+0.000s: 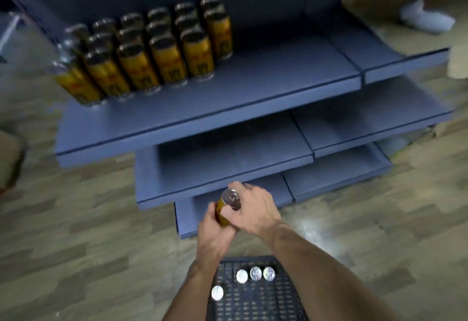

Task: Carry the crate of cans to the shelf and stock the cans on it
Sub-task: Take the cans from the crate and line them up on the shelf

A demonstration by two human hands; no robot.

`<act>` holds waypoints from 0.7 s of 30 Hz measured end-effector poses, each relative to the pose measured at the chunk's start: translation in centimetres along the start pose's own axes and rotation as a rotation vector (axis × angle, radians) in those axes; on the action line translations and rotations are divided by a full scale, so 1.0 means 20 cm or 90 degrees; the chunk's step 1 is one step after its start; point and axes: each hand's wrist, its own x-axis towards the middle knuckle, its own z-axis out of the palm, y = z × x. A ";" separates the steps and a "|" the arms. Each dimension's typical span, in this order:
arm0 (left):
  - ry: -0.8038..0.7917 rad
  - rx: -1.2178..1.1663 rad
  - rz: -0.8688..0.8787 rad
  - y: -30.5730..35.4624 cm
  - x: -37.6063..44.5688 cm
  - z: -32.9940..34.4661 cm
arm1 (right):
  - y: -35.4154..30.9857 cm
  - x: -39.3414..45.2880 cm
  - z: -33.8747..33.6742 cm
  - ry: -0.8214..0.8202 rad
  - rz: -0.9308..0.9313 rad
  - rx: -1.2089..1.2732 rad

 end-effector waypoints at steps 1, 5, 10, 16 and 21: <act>0.000 -0.005 0.021 0.14 -0.06 -0.04 | -0.05 -0.01 -0.13 0.040 0.005 0.003; 0.029 -0.063 0.104 0.61 -0.24 -0.22 | -0.28 0.00 -0.60 0.106 0.019 0.067; 0.138 -0.158 0.196 1.16 -0.34 -0.35 | -0.62 0.11 -1.05 0.191 0.111 0.432; 0.018 -0.378 0.189 1.45 -0.25 -0.38 | -0.61 0.30 -1.27 0.137 0.198 0.797; -0.081 -0.426 0.158 1.48 -0.07 -0.39 | -0.43 0.51 -1.25 0.052 0.197 0.871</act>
